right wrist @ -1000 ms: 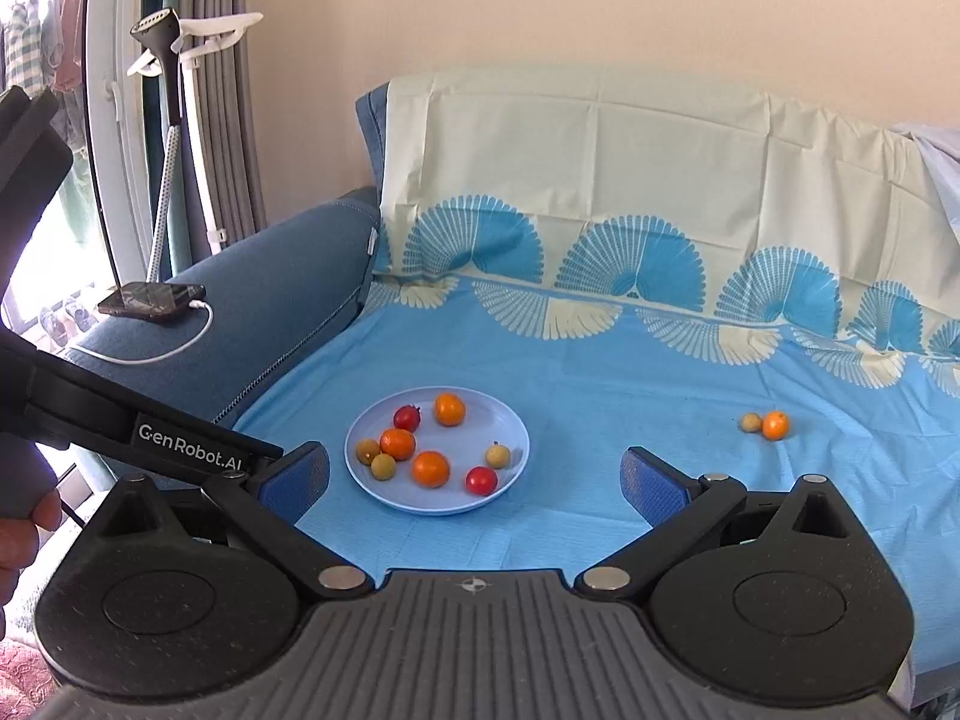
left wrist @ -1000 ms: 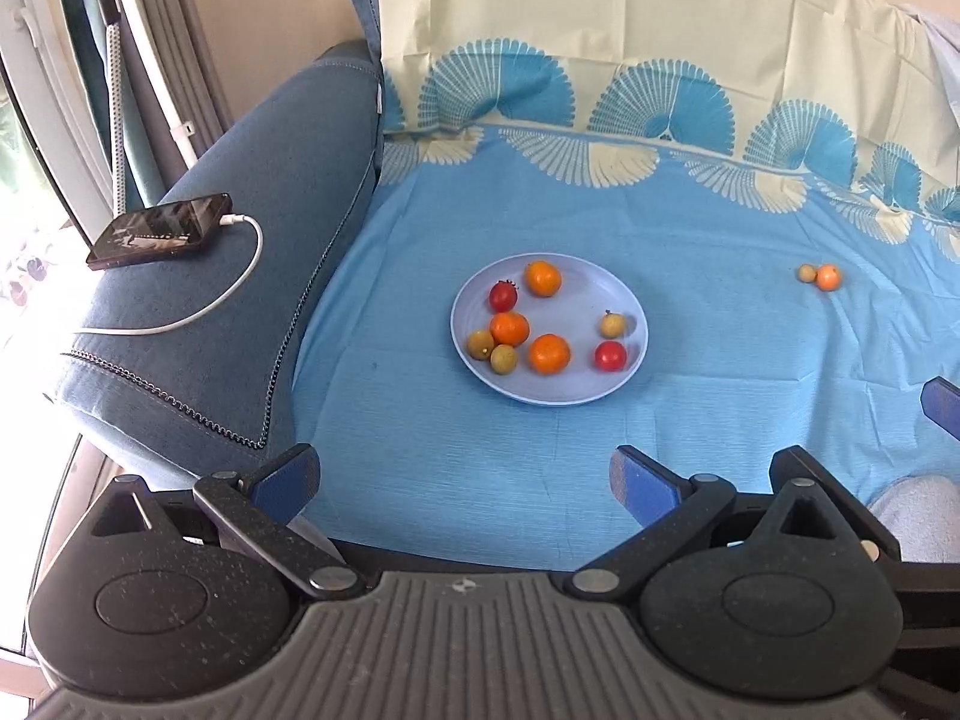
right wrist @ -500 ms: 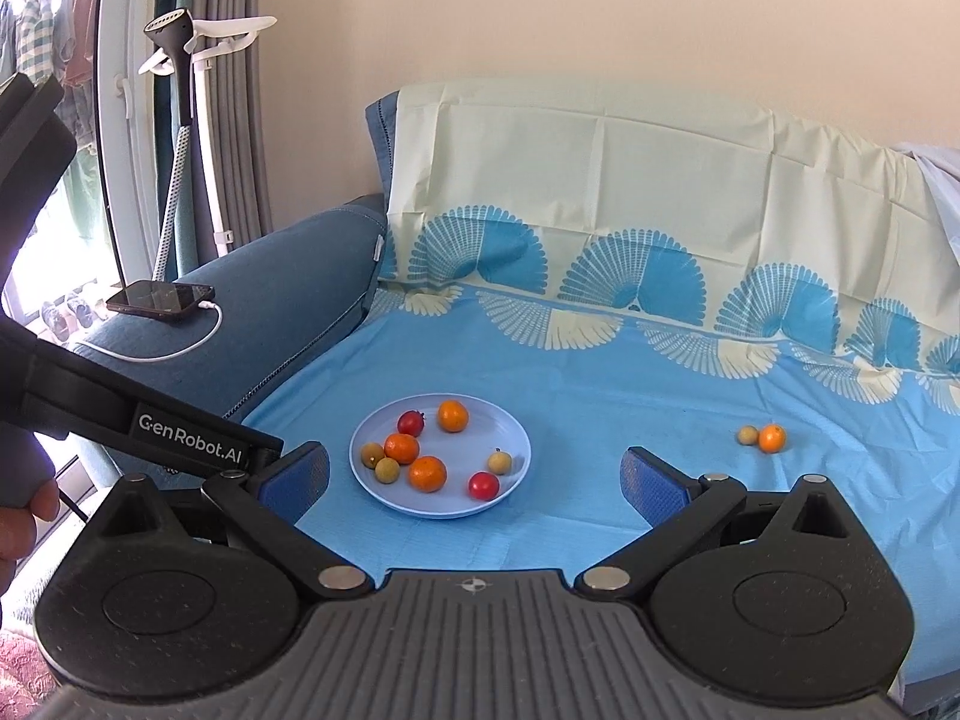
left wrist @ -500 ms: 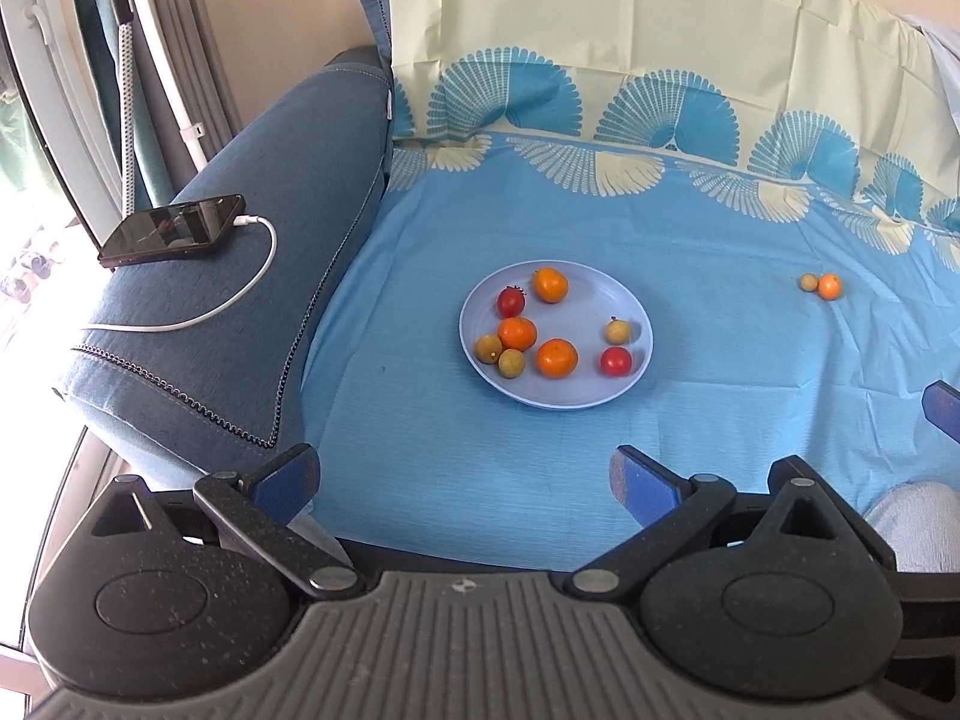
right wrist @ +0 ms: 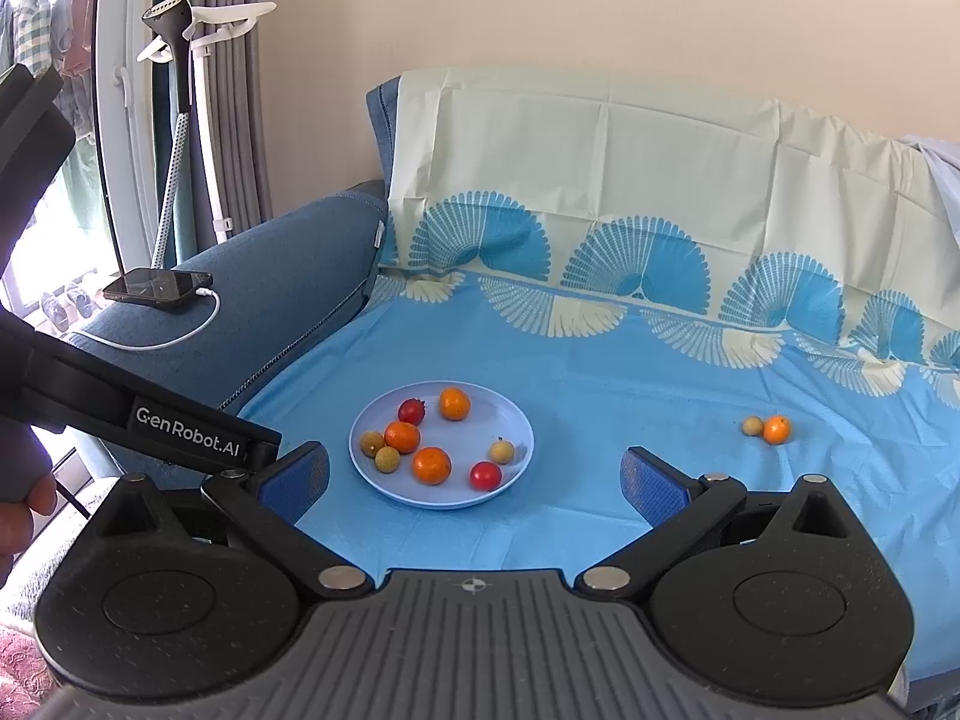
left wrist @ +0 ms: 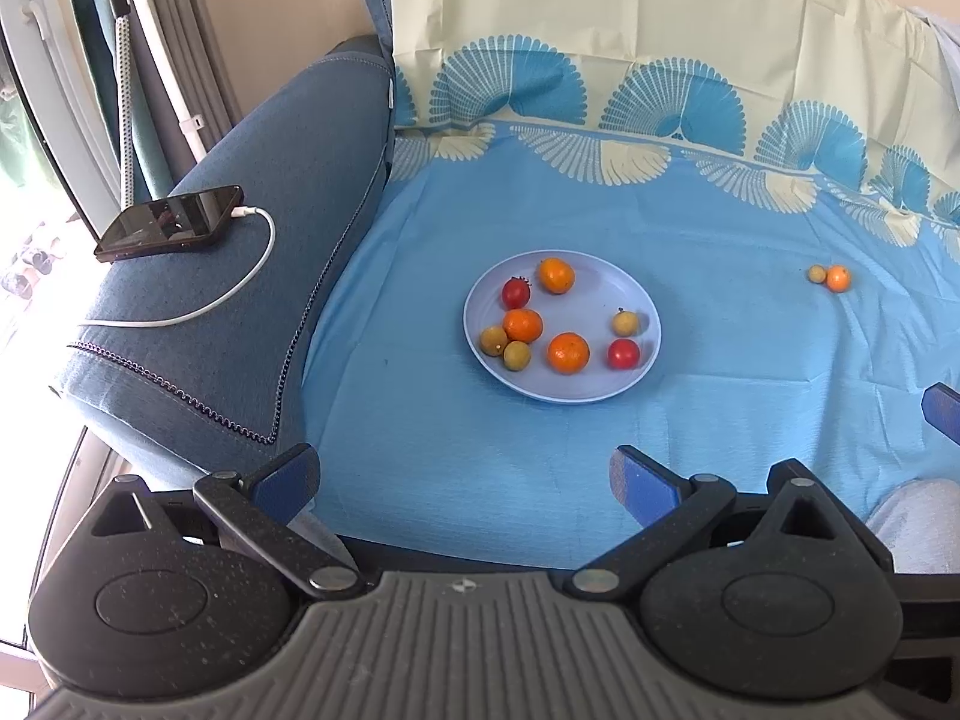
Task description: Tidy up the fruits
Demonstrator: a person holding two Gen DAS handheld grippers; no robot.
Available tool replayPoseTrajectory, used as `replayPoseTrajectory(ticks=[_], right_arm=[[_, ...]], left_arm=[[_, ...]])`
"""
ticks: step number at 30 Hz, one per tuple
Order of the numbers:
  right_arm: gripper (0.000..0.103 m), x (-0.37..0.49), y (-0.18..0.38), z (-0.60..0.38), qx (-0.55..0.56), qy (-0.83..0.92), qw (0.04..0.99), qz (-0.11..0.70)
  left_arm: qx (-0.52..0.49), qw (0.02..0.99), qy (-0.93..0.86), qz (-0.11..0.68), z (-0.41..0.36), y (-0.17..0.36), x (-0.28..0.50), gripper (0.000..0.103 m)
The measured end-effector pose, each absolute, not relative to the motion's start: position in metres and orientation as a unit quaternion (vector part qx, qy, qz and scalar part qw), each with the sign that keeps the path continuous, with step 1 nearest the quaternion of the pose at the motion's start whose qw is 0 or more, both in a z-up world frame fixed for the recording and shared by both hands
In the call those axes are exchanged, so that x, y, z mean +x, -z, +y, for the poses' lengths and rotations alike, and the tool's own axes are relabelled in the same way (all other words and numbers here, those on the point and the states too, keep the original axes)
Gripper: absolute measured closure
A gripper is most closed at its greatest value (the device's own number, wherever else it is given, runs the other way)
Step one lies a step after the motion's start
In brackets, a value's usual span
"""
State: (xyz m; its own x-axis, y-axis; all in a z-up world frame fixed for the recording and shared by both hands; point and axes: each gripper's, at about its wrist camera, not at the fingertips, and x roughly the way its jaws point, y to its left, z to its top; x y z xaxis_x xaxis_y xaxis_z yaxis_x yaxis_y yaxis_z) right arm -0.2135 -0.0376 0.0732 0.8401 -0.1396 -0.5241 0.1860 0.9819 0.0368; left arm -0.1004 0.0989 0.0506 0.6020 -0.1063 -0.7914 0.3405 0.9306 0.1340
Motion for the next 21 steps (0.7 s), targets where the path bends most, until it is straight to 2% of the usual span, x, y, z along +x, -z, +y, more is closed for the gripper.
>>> replayPoseTrajectory(ticks=[21], right_arm=[[0.001,-0.193,-0.044,-0.063,0.079,0.095,0.944,0.305]], left_arm=[[0.166,0.857,0.125,0.471,0.075,-0.021,-0.073,0.0]])
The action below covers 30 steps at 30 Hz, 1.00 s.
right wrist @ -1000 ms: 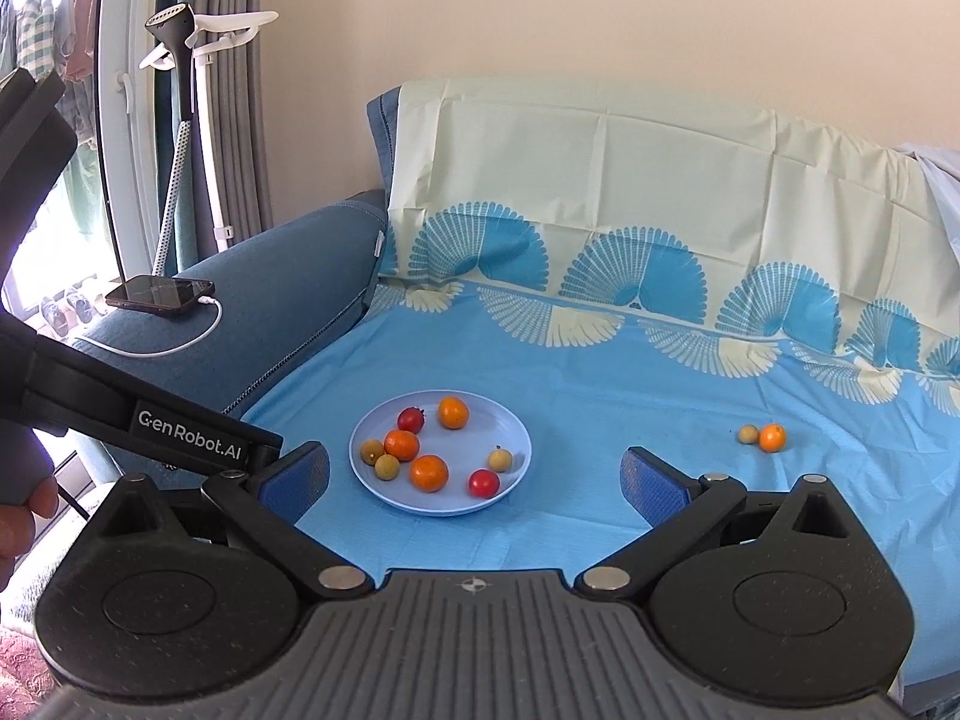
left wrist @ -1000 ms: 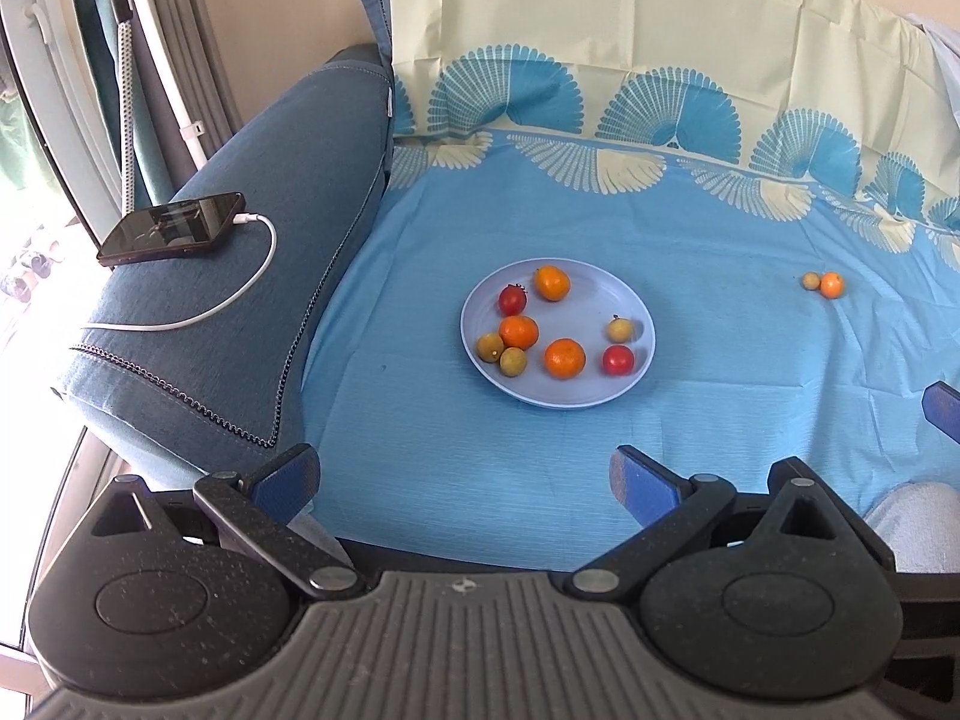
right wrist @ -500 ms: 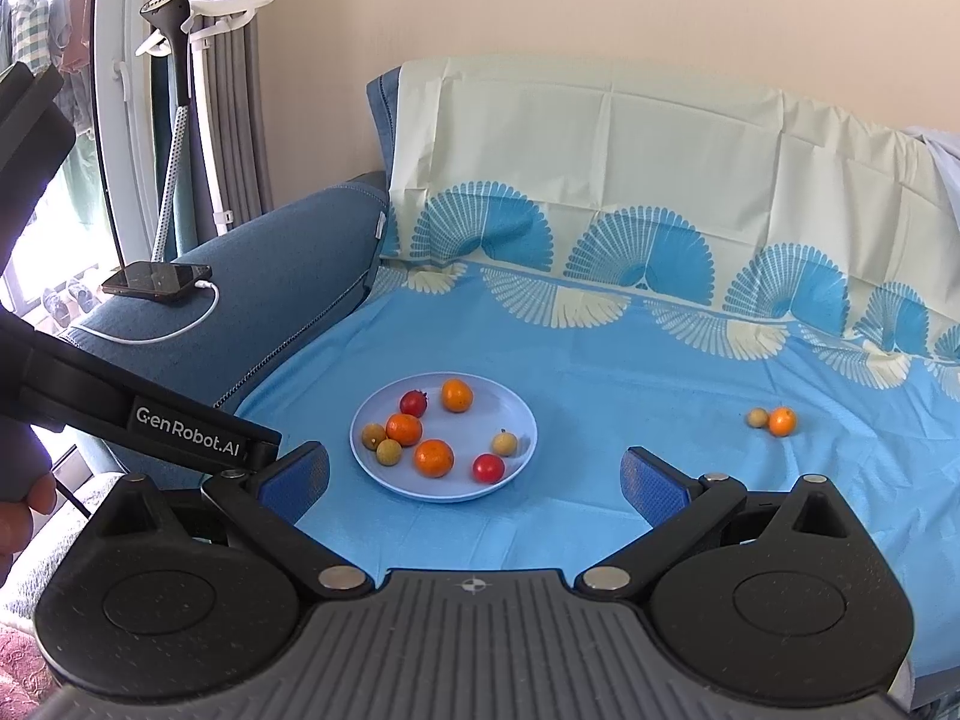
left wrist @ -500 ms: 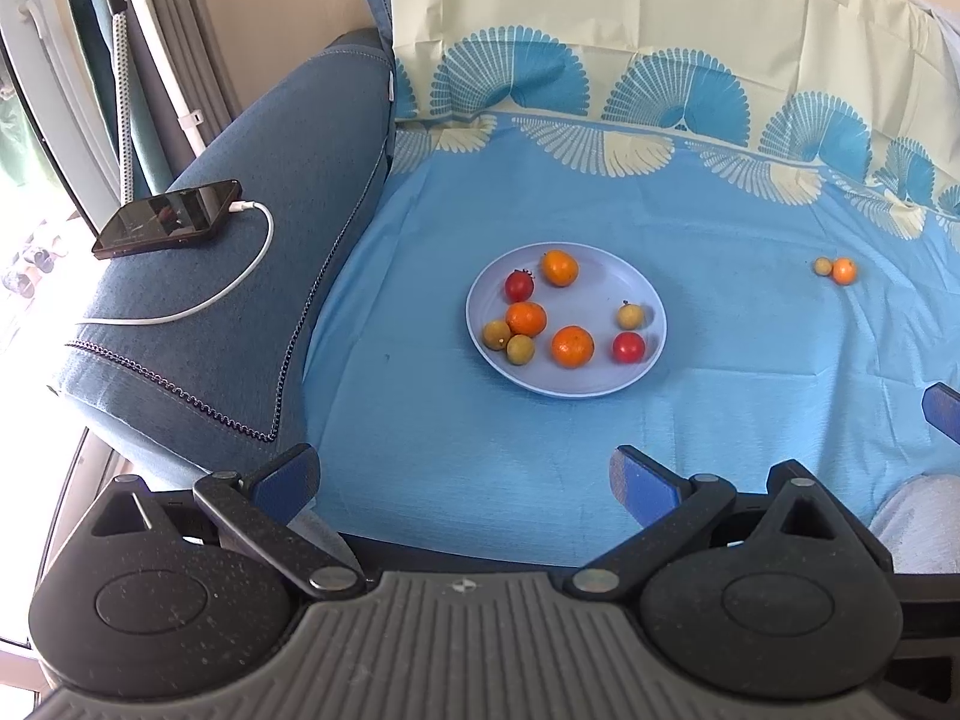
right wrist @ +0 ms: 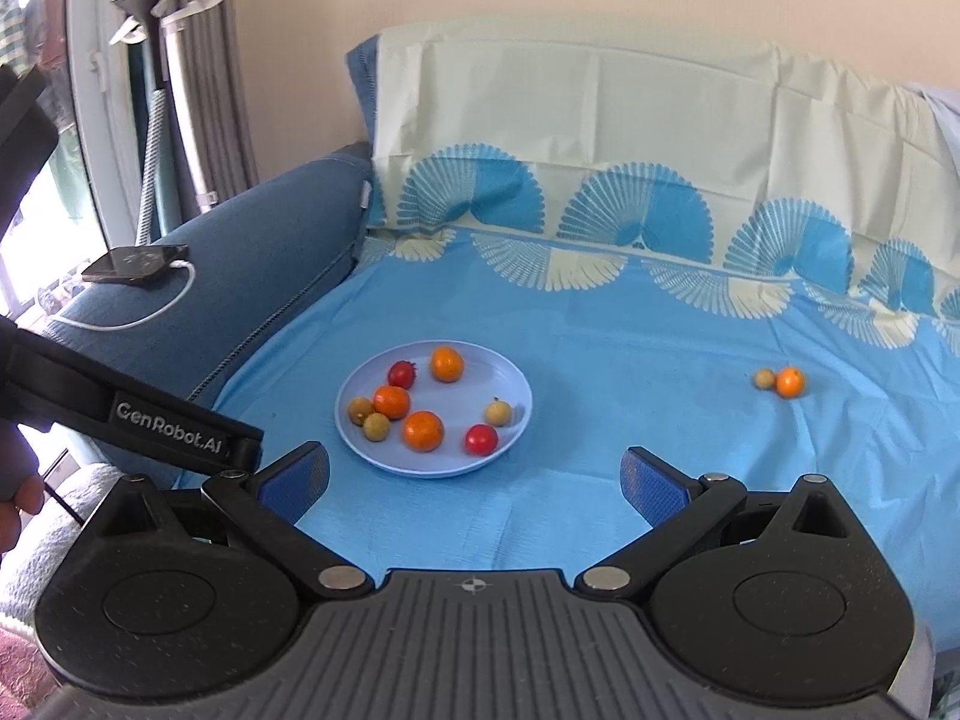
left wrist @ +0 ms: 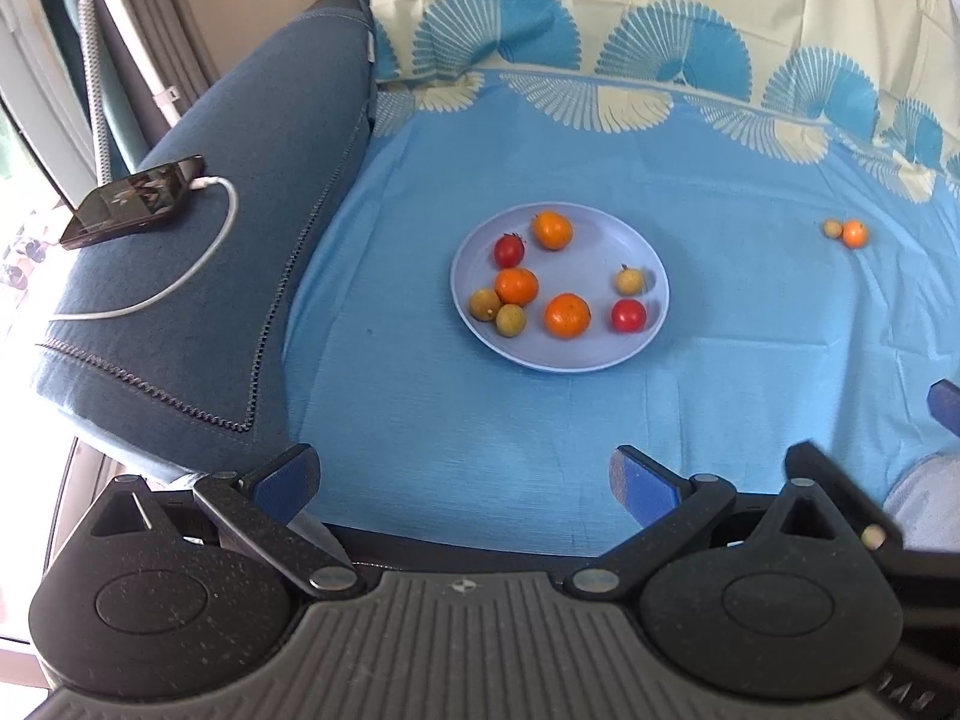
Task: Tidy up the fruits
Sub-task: 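Grasp the last tangerine with the right tool while the left tool grasps a yellow-brown fruit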
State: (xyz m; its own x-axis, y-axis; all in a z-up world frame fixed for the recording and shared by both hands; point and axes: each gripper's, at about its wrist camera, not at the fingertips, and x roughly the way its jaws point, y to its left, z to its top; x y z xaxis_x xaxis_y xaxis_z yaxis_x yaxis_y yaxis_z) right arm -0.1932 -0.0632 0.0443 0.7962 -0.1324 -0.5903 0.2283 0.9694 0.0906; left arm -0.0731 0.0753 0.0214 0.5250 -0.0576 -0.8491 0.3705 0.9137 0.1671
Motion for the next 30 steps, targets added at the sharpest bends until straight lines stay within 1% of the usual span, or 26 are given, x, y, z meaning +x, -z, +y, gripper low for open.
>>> replayPoseTrajectory(ticks=[5,10,14,18,22,25,26,27,29,30], right_arm=[[0.001,-0.193,-0.032,-0.1,0.09,0.14,0.939,0.3],[0.001,-0.183,-0.01,-0.174,0.082,0.232,0.926,0.285],[0.001,-0.155,0.026,-0.261,0.093,0.303,0.902,0.293],[0.001,-0.118,0.074,-0.34,0.109,0.342,0.881,0.308],[0.001,-0.076,0.121,-0.391,0.109,0.355,0.87,0.325],[0.002,-0.049,0.146,-0.413,0.101,0.359,0.868,0.329],[0.003,-0.042,0.151,-0.417,0.098,0.36,0.869,0.324],[0.007,-0.035,0.154,-0.42,0.097,0.357,0.872,0.321],[0.018,-0.024,0.16,-0.424,0.095,0.345,0.88,0.312],[0.036,-0.021,0.161,-0.427,0.097,0.334,0.886,0.305]], left_arm=[[0.184,0.847,0.14,0.478,0.046,-0.013,-0.06,0.0],[0.192,0.836,0.153,0.49,0.0,-0.004,-0.037,0.0],[0.2,0.83,0.157,0.497,-0.041,0.003,-0.018,0.0],[0.212,0.821,0.155,0.506,-0.078,0.014,0.003,0.0],[0.225,0.816,0.147,0.512,-0.113,0.029,0.024,0.0],[0.233,0.814,0.146,0.512,-0.138,0.039,0.041,0.0],[0.236,0.813,0.146,0.511,-0.146,0.042,0.046,0.0],[0.237,0.813,0.146,0.51,-0.155,0.045,0.051,0.0],[0.24,0.814,0.151,0.507,-0.173,0.05,0.059,0.0],[0.241,0.815,0.157,0.503,-0.183,0.053,0.063,0.0]])
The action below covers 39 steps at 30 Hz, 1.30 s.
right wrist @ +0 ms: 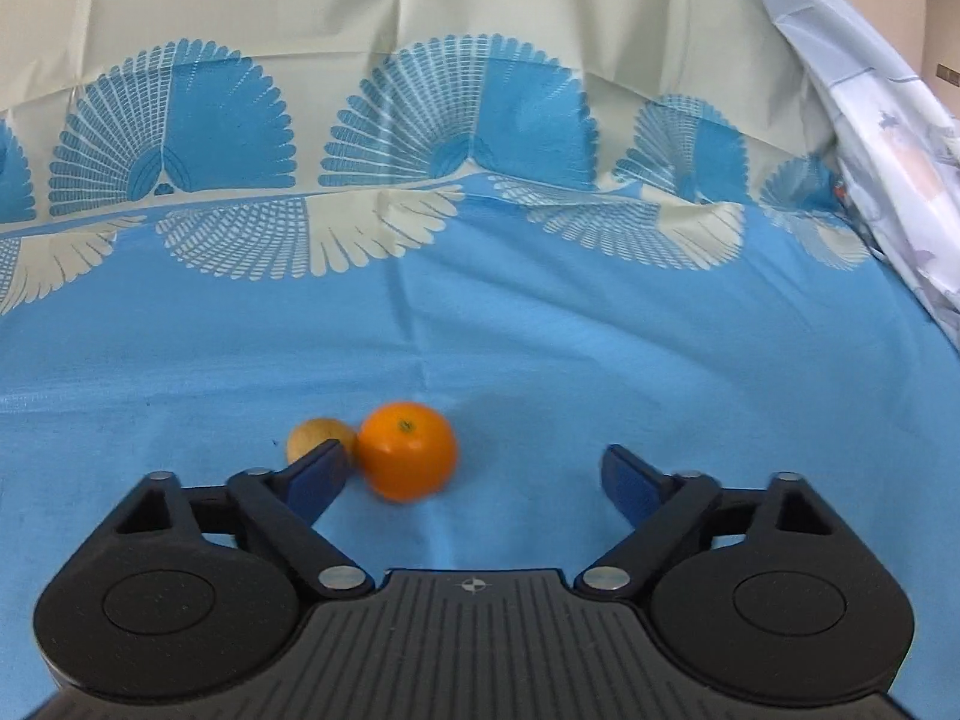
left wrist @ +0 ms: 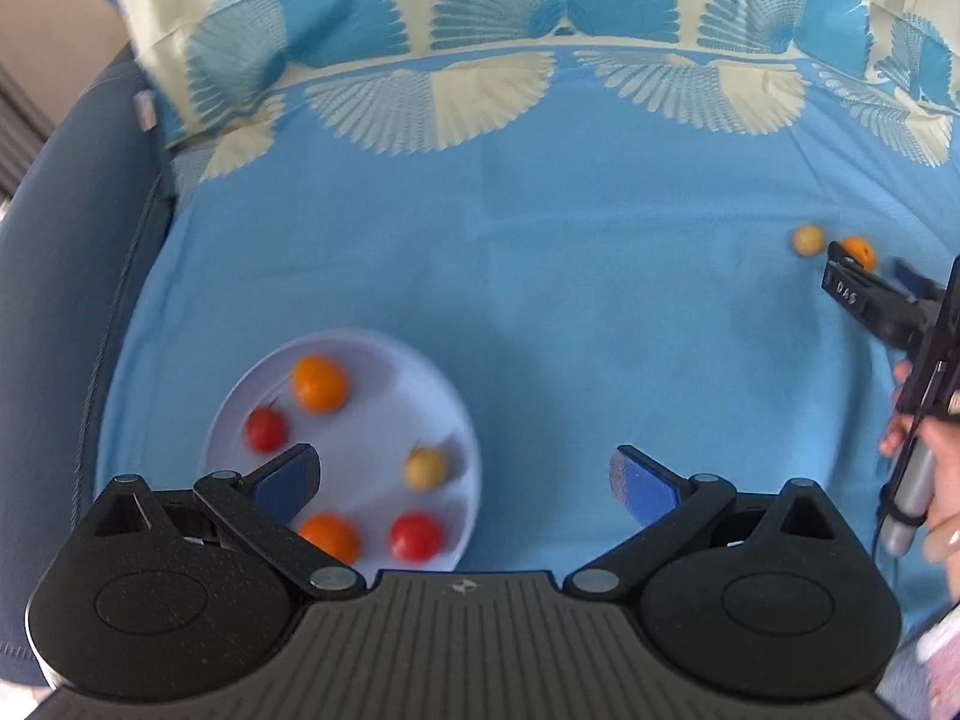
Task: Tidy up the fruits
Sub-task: 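Grasp the last tangerine with the right tool while the left tool grasps a yellow-brown fruit, then carry the tangerine in the right tool to the plate while the left tool carries the yellow-brown fruit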
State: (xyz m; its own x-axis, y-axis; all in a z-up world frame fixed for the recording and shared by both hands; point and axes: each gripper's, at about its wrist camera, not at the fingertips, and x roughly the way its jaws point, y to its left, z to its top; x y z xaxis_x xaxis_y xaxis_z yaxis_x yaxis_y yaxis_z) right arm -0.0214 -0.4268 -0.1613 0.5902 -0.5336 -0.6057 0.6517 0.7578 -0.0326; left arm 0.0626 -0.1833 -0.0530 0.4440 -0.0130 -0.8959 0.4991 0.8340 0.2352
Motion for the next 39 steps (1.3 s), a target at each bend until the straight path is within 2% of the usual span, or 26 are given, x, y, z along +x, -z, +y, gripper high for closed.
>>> replayPoseTrajectory(ticks=[1,6,12,15,20,23,26,29,34,39], right_arm=[[0.066,-0.02,0.163,-0.429,0.104,0.319,0.892,0.303],[0.064,-0.054,0.15,-0.449,0.136,0.381,0.866,0.295],[0.064,-0.122,0.15,-0.496,0.192,0.483,0.809,0.274],[0.064,-0.127,0.165,-0.507,0.225,0.488,0.795,0.282],[0.064,-0.12,0.168,-0.507,0.215,0.488,0.799,0.277],[0.064,-0.119,0.169,-0.511,0.218,0.488,0.799,0.276],[0.064,-0.121,0.169,-0.51,0.219,0.489,0.798,0.275],[0.064,-0.12,0.17,-0.51,0.218,0.49,0.798,0.274],[0.064,-0.123,0.169,-0.51,0.224,0.495,0.797,0.265],[0.064,-0.127,0.156,-0.497,0.209,0.516,0.796,0.239]], left_arm=[[0.242,0.816,0.167,0.498,-0.193,0.056,0.065,0.0],[0.238,0.812,0.232,0.48,-0.258,0.08,0.074,0.0],[0.235,0.775,0.304,0.502,-0.352,0.129,0.074,0.0],[0.228,0.758,0.328,0.516,-0.383,0.148,0.069,0.0],[0.218,0.766,0.322,0.511,-0.412,0.166,0.074,0.001],[0.224,0.772,0.308,0.508,-0.423,0.171,0.083,0.009],[0.235,0.769,0.3,0.512,-0.431,0.175,0.088,0.037],[0.238,0.774,0.306,0.5,-0.43,0.169,0.087,0.074],[0.233,0.792,0.295,0.481,-0.41,0.152,0.082,0.075],[0.23,0.805,0.296,0.459,-0.347,0.106,0.053,0.075]])
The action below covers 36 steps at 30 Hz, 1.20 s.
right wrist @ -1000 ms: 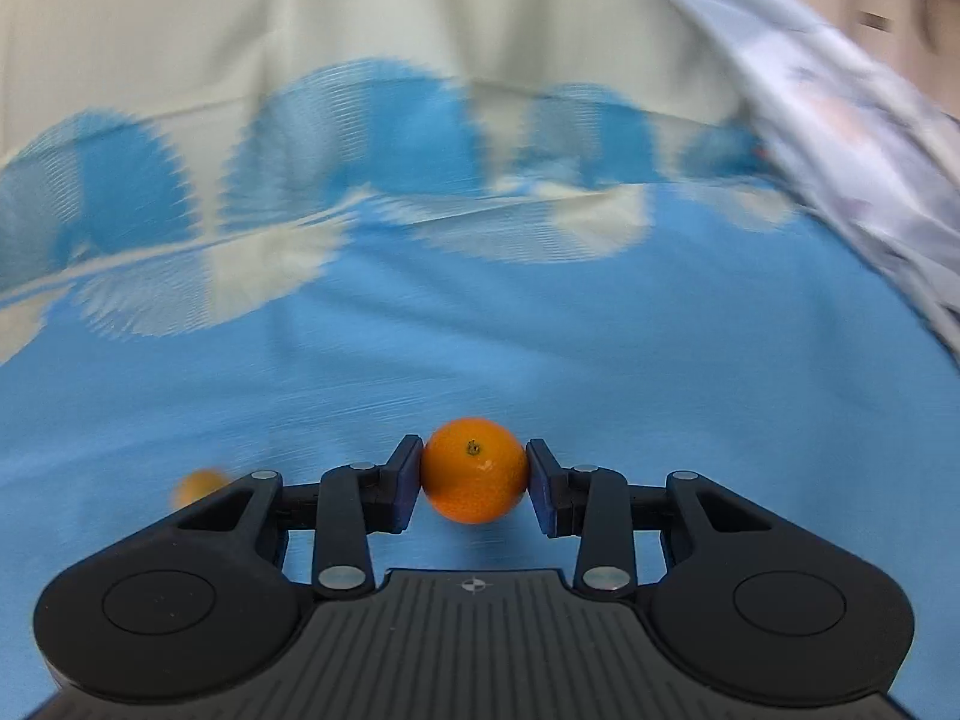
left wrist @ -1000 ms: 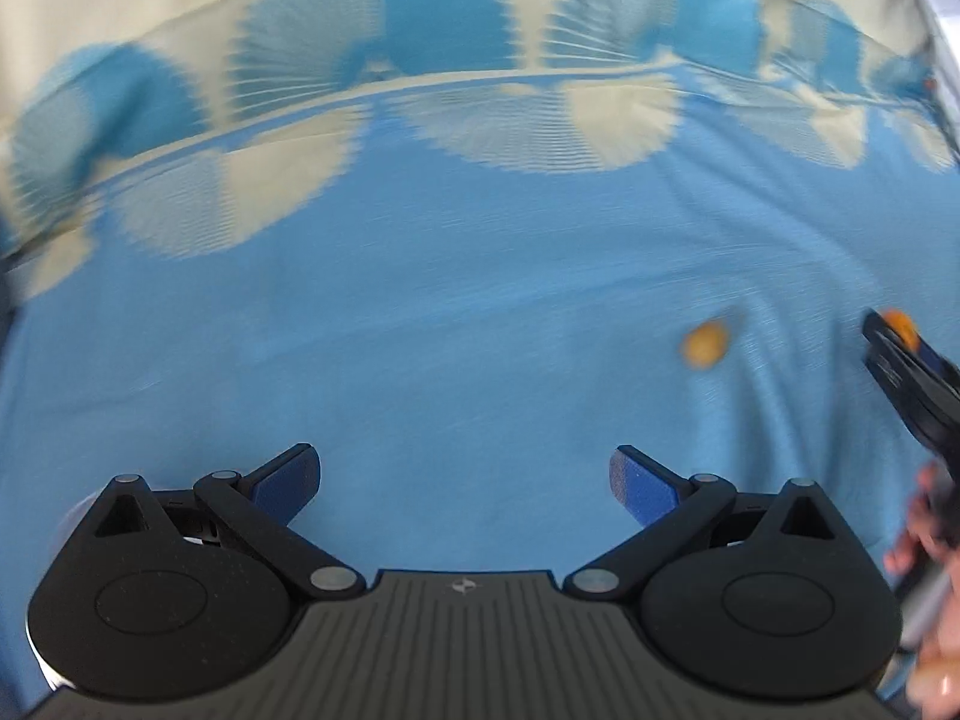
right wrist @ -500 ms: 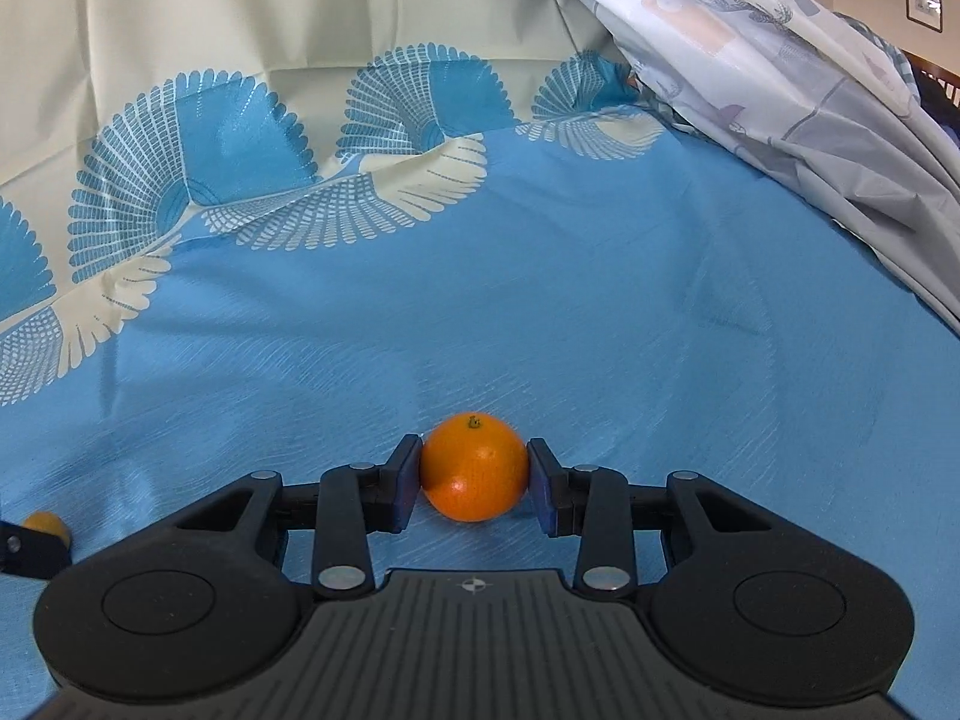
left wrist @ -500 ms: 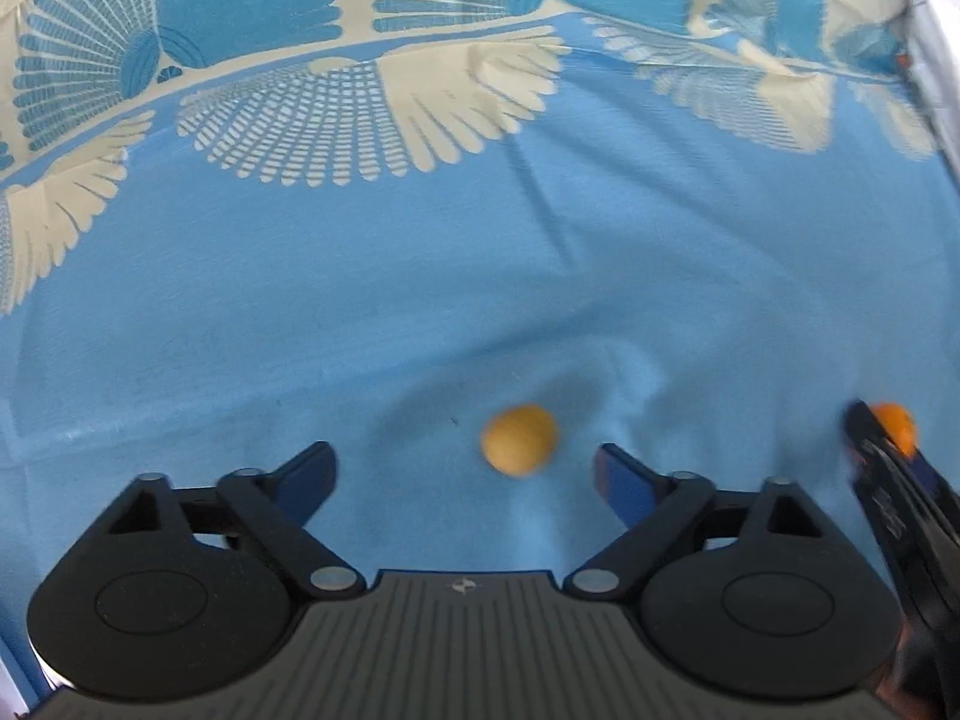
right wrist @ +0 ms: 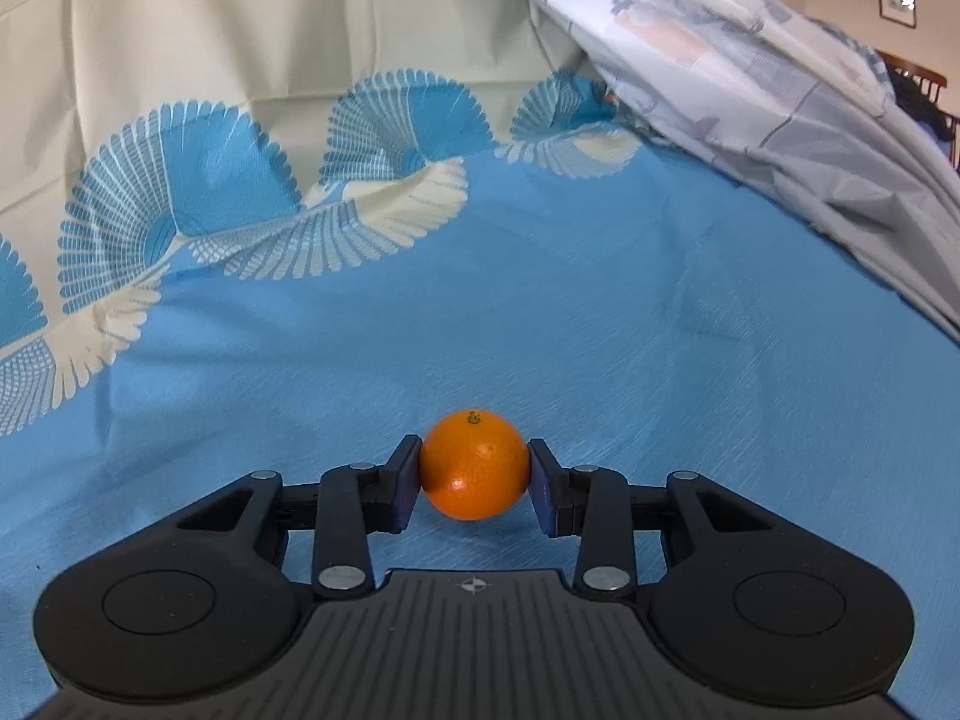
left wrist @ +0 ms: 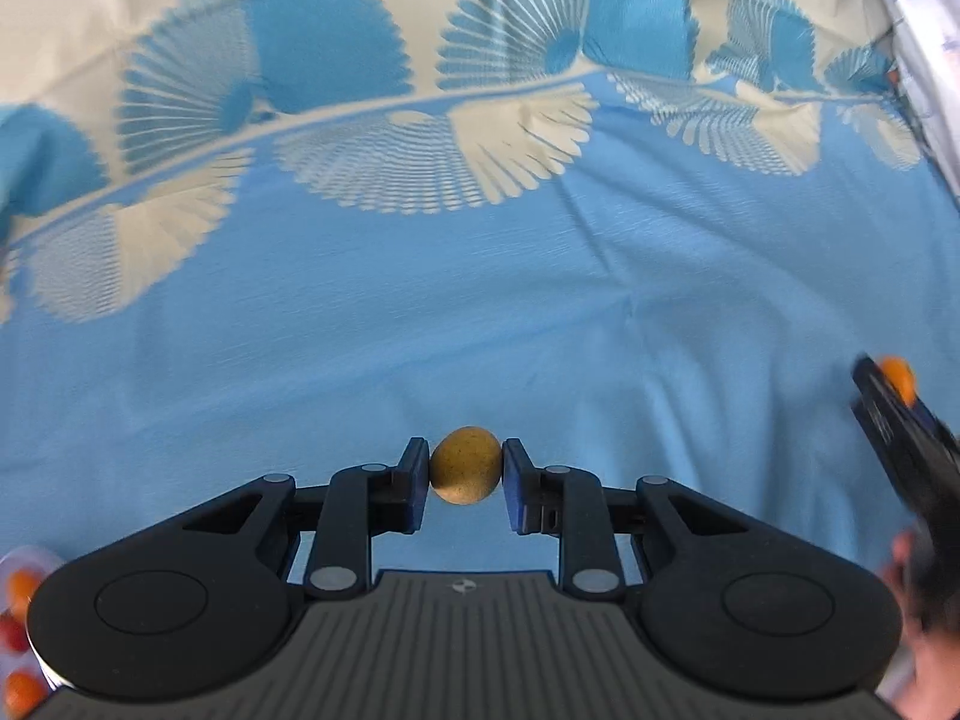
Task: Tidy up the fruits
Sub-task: 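Carry the tangerine in the right tool to the plate while the left tool carries the yellow-brown fruit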
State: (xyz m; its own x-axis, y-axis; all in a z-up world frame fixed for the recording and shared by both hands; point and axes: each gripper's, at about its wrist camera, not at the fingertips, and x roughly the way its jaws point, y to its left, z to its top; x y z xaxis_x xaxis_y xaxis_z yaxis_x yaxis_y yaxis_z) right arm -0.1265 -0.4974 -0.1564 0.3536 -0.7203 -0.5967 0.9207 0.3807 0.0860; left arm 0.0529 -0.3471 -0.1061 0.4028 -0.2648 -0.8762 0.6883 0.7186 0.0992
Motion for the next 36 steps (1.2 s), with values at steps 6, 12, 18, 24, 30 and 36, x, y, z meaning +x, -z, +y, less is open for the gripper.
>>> replayPoseTrajectory(ticks=[6,12,18,24,30,36], right_arm=[[0.064,-0.13,0.093,-0.424,0.196,0.449,0.846,0.21],[0.064,-0.171,0.029,-0.284,0.193,0.285,0.909,0.235],[0.064,-0.201,-0.01,-0.176,0.184,0.15,0.93,0.279],[0.064,-0.211,-0.043,-0.101,0.107,0.079,0.95,0.282],[0.064,-0.22,-0.06,-0.057,0.044,0.048,0.958,0.28],[0.064,-0.23,-0.068,-0.041,0.018,0.052,0.958,0.282]], left_arm=[[0.223,0.82,0.271,0.452,-0.23,0.045,0.013,0.075],[0.211,0.834,0.222,0.459,-0.109,0.004,-0.019,0.075],[0.18,0.849,0.182,0.462,-0.007,-0.023,-0.05,0.074],[0.14,0.872,0.158,0.442,0.062,-0.039,-0.078,0.075],[0.111,0.88,0.162,0.433,0.101,-0.043,-0.101,0.074],[0.082,0.887,0.167,0.424,0.12,-0.05,-0.106,0.075]])
